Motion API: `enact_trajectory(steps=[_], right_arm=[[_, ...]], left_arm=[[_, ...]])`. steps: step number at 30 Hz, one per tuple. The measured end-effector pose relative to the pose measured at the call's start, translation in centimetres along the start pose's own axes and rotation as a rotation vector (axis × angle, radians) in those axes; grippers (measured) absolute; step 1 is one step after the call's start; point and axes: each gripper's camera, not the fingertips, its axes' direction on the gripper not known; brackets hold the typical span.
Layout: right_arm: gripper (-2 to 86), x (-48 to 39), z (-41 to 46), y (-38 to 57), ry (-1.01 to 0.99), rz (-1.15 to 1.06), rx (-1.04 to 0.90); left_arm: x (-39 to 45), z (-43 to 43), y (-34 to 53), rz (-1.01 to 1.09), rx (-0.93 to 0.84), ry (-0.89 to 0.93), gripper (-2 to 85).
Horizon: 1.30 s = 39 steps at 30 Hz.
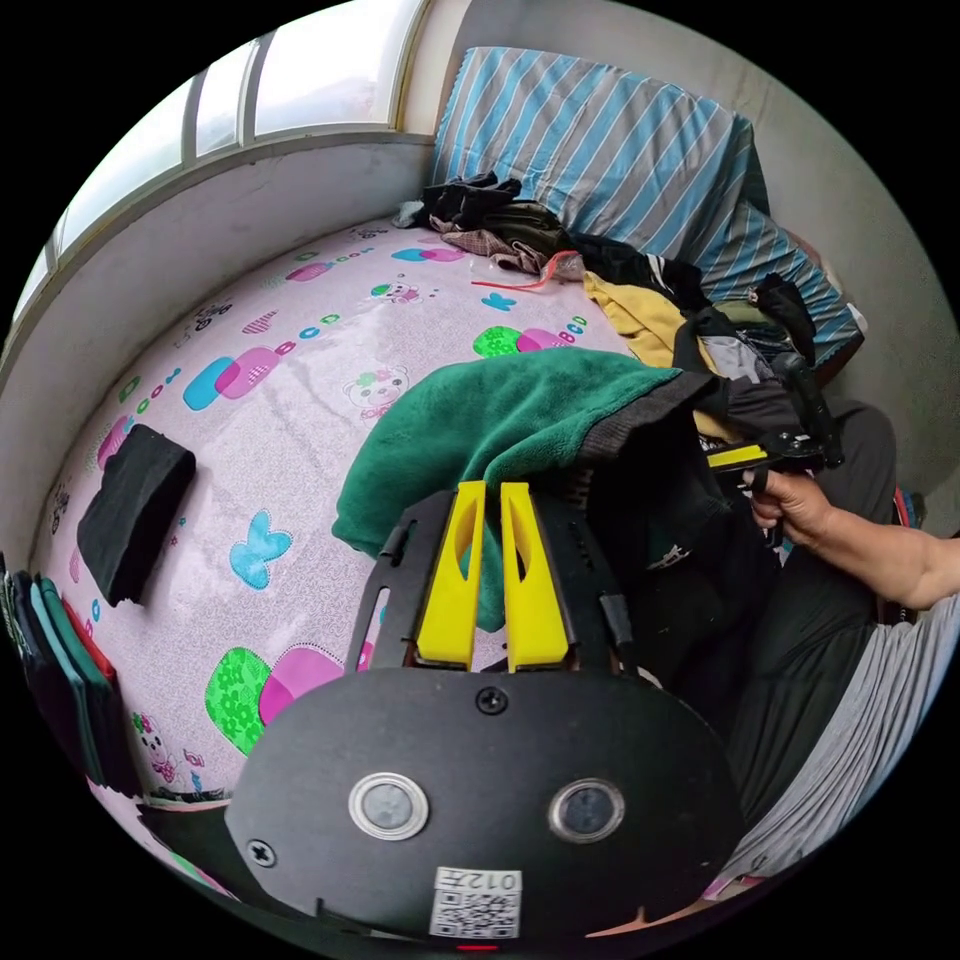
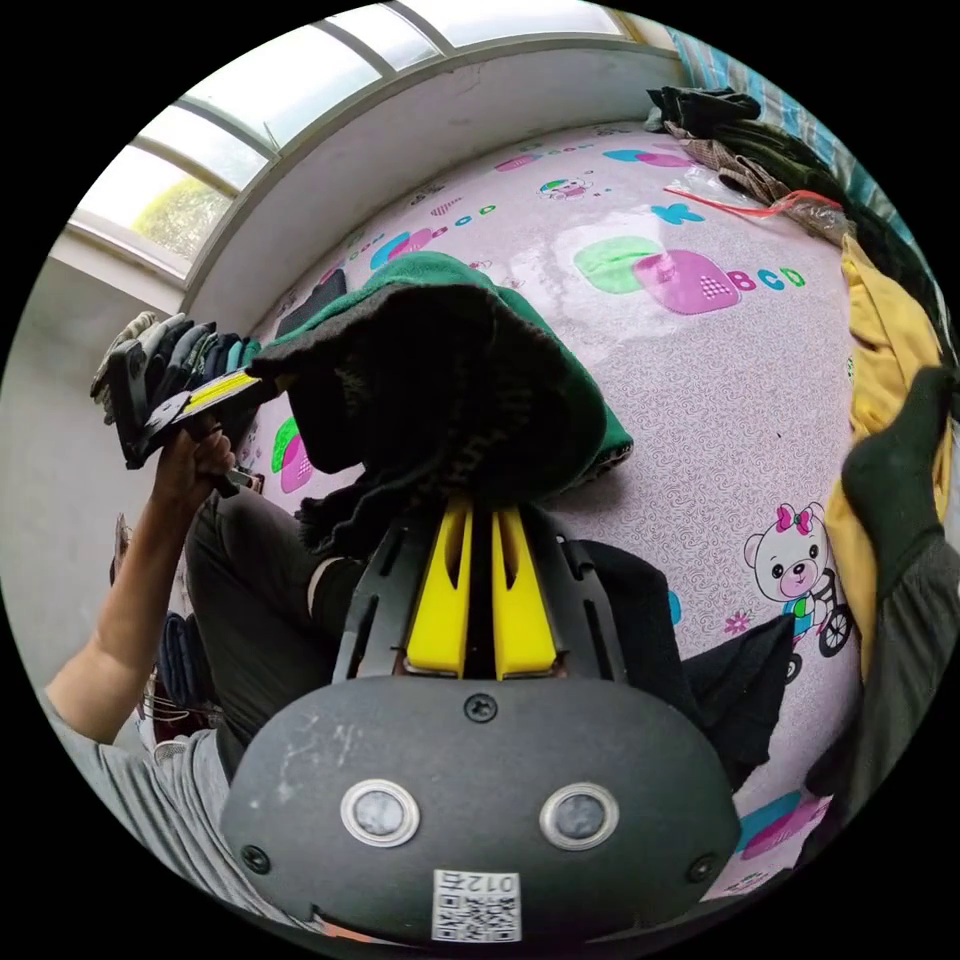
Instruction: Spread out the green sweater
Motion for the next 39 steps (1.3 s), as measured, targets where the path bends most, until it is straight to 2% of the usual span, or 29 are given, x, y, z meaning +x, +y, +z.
enact_trajectory(steps=[6,11,15,21,29,33,36,39], right_arm=[[0.3,-1.5,-2.7,2.8,-0.138,0.001,0.084],[0.1,-4.4,-3.4,4.2,-0.003,-0.099,0.091],[0.1,-5.4,-4.7,4.6,0.051,-0.122,0.130],[0.3,-6.6,-11.2,2.7,0.220,-0.178,0.268],[0.2,-13.2,-26.7,2.9,0.320,-0.366,0.590],[0.1,-15.5,-32.9,5.0,0.293,-0.410,0.731],[0.1,-16.6,-36.0,7.9,0.231,-0.473,0.753],[0.0,-17.0,-36.8,11.0,0.196,-0.532,0.713]], left_arm=[[1.8,-0.7,-0.1,0.017,-0.011,-0.008,0.9],[3.4,-2.1,-0.3,0.006,0.010,-0.065,0.8],[4.5,-5.4,-0.5,-0.022,0.101,-0.159,0.8],[4.5,-12.8,-3.1,-0.090,0.220,-0.322,0.8],[9.6,-24.9,-9.3,0.062,0.449,-0.412,0.8],[13.1,-31.0,-11.7,0.163,0.527,-0.416,0.8],[15.6,-33.3,-11.8,0.266,0.468,-0.370,0.8],[18.1,-33.3,-10.6,0.378,0.371,-0.397,0.7]])
